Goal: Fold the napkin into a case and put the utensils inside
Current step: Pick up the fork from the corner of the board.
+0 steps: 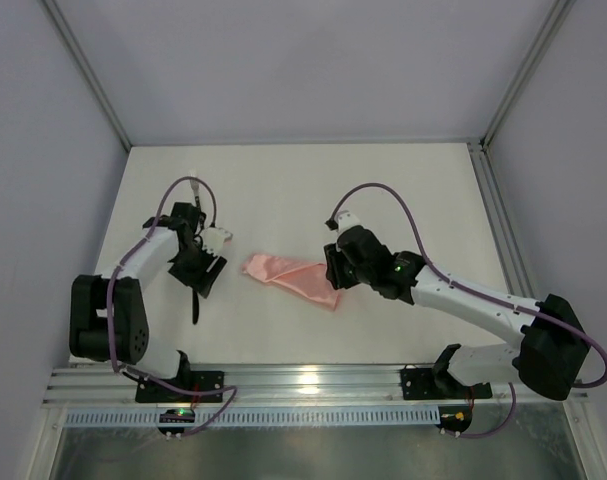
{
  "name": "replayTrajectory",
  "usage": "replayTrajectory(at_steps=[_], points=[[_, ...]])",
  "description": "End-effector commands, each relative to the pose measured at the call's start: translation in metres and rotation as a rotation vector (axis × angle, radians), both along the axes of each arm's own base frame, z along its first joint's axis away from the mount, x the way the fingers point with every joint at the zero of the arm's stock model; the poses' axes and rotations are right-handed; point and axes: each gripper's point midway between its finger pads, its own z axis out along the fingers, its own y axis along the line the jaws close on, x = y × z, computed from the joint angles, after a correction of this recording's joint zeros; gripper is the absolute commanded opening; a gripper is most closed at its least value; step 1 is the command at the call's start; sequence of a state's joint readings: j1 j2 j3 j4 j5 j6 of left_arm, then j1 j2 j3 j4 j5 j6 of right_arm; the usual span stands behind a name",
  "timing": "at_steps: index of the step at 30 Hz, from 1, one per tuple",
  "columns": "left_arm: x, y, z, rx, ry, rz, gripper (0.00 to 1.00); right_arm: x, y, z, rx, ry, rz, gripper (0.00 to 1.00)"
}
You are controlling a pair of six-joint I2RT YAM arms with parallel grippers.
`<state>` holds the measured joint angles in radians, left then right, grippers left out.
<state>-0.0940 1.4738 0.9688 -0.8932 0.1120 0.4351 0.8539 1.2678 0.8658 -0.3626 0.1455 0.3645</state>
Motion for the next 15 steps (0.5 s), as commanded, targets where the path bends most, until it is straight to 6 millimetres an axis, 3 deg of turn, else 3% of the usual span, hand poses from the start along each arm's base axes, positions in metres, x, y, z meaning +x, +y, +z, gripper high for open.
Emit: replayTrajectory(at_steps=[1, 7, 10, 11, 14, 15], points=[[-0.006, 0.012, -0.012, 0.038, 0.048, 0.005, 0.65, 0.009, 0.006, 0.033, 0.03, -0.077, 0.03, 0.39], [-0.001, 0.016, -0.034, 0.047, 0.122, 0.035, 0.61, 0.01, 0.001, 0.04, 0.027, -0.103, 0.02, 0.39], [0.01, 0.008, -0.033, -0.03, 0.128, 0.055, 0.6, 0.008, -0.001, 0.038, 0.031, -0.104, 0.017, 0.39], [0.018, 0.006, -0.028, -0.053, 0.108, 0.068, 0.6, 0.008, -0.001, 0.036, 0.029, -0.1, 0.017, 0.39], [0.07, 0.004, 0.0, -0.1, -0.037, 0.117, 0.61, 0.007, -0.001, 0.032, 0.023, -0.087, 0.017, 0.39], [0.097, 0.003, 0.017, -0.111, -0.117, 0.127, 0.62, 0.007, -0.002, 0.029, 0.017, -0.084, 0.014, 0.39]])
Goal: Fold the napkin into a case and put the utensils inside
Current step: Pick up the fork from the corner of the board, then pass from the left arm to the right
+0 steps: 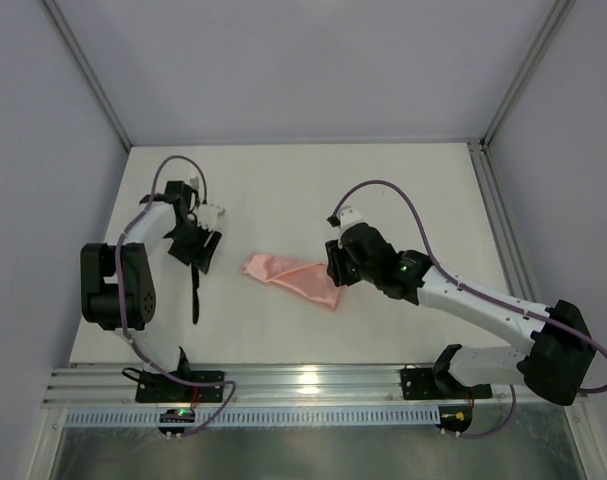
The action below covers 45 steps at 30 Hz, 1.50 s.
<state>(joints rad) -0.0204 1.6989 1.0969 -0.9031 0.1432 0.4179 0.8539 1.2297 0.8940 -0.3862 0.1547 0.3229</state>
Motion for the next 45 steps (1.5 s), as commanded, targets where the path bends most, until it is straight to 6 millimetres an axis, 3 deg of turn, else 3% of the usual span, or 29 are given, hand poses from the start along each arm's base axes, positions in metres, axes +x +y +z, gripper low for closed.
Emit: replayTrajectory(at_steps=[1, 4, 5, 6, 7, 8, 9, 10, 11, 14, 15, 18, 24, 27, 30, 31, 32, 34, 35, 37, 38, 39, 41, 42, 44, 45], points=[[0.094, 0.002, 0.042, -0.077, -0.275, 0.116, 0.63, 0.004, 0.0, 0.008, 0.011, -0.029, -0.007, 0.39], [0.151, 0.002, 0.06, -0.101, -0.403, 0.186, 0.65, 0.006, 0.0, 0.003, -0.001, -0.021, -0.019, 0.39], [0.162, 0.003, 0.043, -0.1, -0.374, 0.204, 0.65, 0.007, -0.001, 0.001, -0.007, -0.02, -0.025, 0.4], [0.172, 0.003, 0.039, -0.097, -0.371, 0.213, 0.66, 0.007, -0.001, 0.0, -0.014, -0.017, -0.027, 0.4], [0.192, 0.005, 0.049, -0.095, -0.392, 0.224, 0.66, 0.009, -0.001, -0.001, -0.023, -0.016, -0.031, 0.4], [0.199, 0.009, 0.022, -0.066, -0.333, 0.234, 0.66, 0.009, -0.002, -0.002, -0.029, -0.016, -0.033, 0.4], [0.206, 0.012, 0.016, -0.055, -0.322, 0.238, 0.66, 0.009, -0.003, -0.004, -0.041, -0.012, -0.035, 0.4], [0.226, 0.014, 0.025, -0.053, -0.36, 0.243, 0.66, 0.01, -0.002, -0.003, -0.043, -0.014, -0.034, 0.4], [0.227, 0.017, 0.004, -0.04, -0.314, 0.256, 0.66, 0.011, -0.002, -0.005, -0.051, -0.011, -0.035, 0.4], [0.242, 0.017, -0.001, -0.044, -0.302, 0.259, 0.66, 0.013, -0.002, -0.007, -0.064, -0.005, -0.038, 0.4], [0.233, 0.017, -0.02, -0.035, -0.237, 0.26, 0.65, 0.014, -0.002, -0.007, -0.064, -0.005, -0.042, 0.4], [0.225, 0.016, -0.038, -0.033, -0.182, 0.242, 0.53, 0.013, -0.001, -0.008, -0.059, -0.002, -0.044, 0.4], [0.211, 0.012, -0.054, -0.055, -0.113, 0.191, 0.0, 0.013, -0.004, -0.003, -0.055, -0.007, -0.054, 0.4], [0.204, 0.004, -0.052, -0.098, -0.101, 0.161, 0.0, 0.011, -0.007, -0.002, -0.06, -0.01, -0.058, 0.4], [0.196, -0.005, -0.031, -0.144, -0.136, 0.079, 0.0, 0.009, -0.01, 0.003, -0.055, -0.022, -0.055, 0.4], [0.181, -0.006, -0.033, -0.144, -0.117, 0.036, 0.0, 0.009, -0.012, 0.009, -0.048, -0.035, -0.056, 0.4], [0.183, -0.011, -0.008, -0.143, -0.183, 0.002, 0.0, 0.009, -0.016, 0.012, -0.057, -0.046, -0.063, 0.4], [0.168, -0.017, 0.006, -0.154, -0.209, -0.063, 0.0, 0.01, -0.021, 0.024, -0.052, -0.081, -0.066, 0.42], [0.166, -0.044, 0.039, -0.2, -0.285, -0.14, 0.0, 0.01, -0.025, 0.026, -0.056, -0.09, -0.07, 0.43], [0.155, -0.068, 0.066, -0.261, -0.33, -0.209, 0.0, 0.011, -0.031, 0.032, -0.062, -0.111, -0.084, 0.43], [0.146, -0.089, 0.096, -0.333, -0.381, -0.276, 0.0, 0.013, -0.037, 0.037, -0.053, -0.12, -0.103, 0.44], [0.134, -0.115, 0.108, -0.361, -0.391, -0.353, 0.0, 0.014, -0.042, 0.038, -0.047, -0.12, -0.123, 0.43], [0.114, -0.146, 0.123, -0.378, -0.41, -0.49, 0.0, 0.015, -0.055, 0.041, -0.033, -0.116, -0.166, 0.43], [0.09, -0.183, 0.133, -0.419, -0.403, -0.605, 0.0, 0.02, -0.068, 0.041, -0.027, -0.108, -0.21, 0.44], [0.065, -0.215, 0.137, -0.457, -0.384, -0.72, 0.0, 0.02, -0.084, 0.045, -0.016, -0.101, -0.259, 0.43], [0.042, -0.243, 0.134, -0.478, -0.351, -0.819, 0.0, 0.023, -0.096, 0.044, -0.02, -0.098, -0.301, 0.43]])
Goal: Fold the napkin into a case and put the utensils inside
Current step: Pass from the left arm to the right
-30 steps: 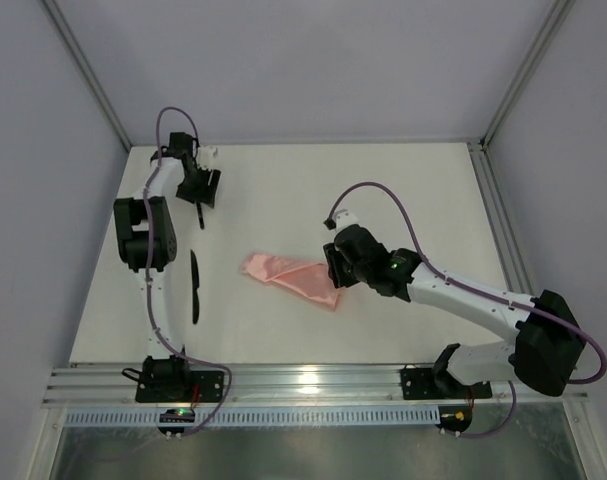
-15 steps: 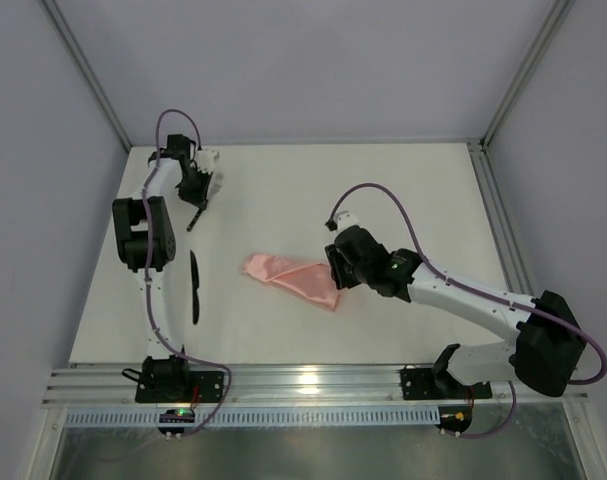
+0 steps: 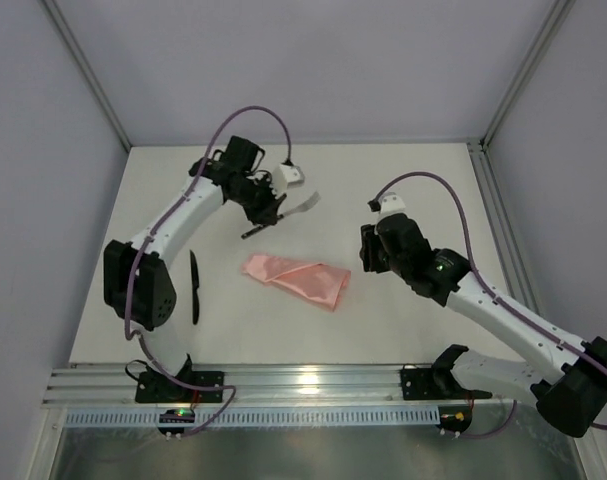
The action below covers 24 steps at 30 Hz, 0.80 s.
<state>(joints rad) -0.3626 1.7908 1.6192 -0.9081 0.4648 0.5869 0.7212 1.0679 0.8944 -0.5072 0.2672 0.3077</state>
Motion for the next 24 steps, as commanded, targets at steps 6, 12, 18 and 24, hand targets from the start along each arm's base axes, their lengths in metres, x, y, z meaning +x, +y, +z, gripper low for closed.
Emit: replayTrajectory(at_steps=[6, 12, 18, 24], points=[[-0.115, -0.119, -0.032, 0.034, 0.092, -0.683, 0.0, -0.001, -0.07, 0.015, 0.029, -0.026, -0.206, 0.43], [-0.116, -0.153, -0.052, 0.028, 0.069, -0.814, 0.0, -0.013, -0.087, 0.017, 0.041, -0.036, -0.24, 0.43], [-0.129, -0.145, -0.072, 0.043, 0.12, -0.879, 0.0, -0.016, -0.088, 0.011, 0.038, -0.016, -0.248, 0.43], [-0.134, -0.146, -0.082, 0.007, 0.139, -0.898, 0.0, -0.015, -0.084, 0.009, 0.05, -0.007, -0.239, 0.43]])
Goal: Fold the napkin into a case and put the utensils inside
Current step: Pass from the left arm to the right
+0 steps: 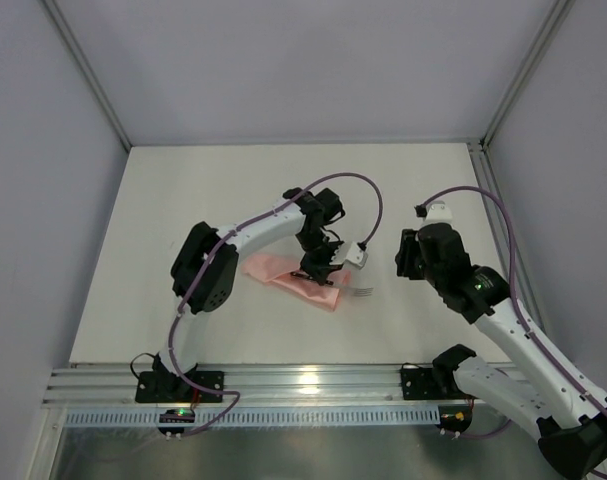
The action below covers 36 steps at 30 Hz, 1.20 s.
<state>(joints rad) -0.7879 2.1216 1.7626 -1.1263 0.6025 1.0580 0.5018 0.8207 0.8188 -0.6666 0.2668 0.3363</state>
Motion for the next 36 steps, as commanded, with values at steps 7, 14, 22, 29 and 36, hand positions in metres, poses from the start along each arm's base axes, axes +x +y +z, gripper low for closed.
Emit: replayTrajectory(at_steps=[7, 14, 22, 29, 36], points=[[0.005, -0.003, -0.005, -0.039, -0.024, -0.033, 0.01, -0.004, 0.029, 0.001, 0.081, 0.018, 0.15, 0.44], [0.019, 0.002, -0.023, 0.018, -0.131, 0.01, 0.11, -0.023, 0.054, -0.037, 0.191, 0.206, 0.19, 0.47], [0.02, 0.0, -0.027, 0.007, -0.151, 0.026, 0.09, -0.037, 0.074, -0.075, 0.392, 0.297, 0.128, 0.48], [0.019, -0.002, -0.027, -0.006, -0.144, 0.033, 0.09, -0.029, 0.089, -0.1, 0.471, 0.333, 0.105, 0.48], [0.017, 0.0, -0.029, -0.002, -0.136, 0.033, 0.09, -0.027, 0.086, -0.132, 0.448, 0.37, 0.062, 0.46]])
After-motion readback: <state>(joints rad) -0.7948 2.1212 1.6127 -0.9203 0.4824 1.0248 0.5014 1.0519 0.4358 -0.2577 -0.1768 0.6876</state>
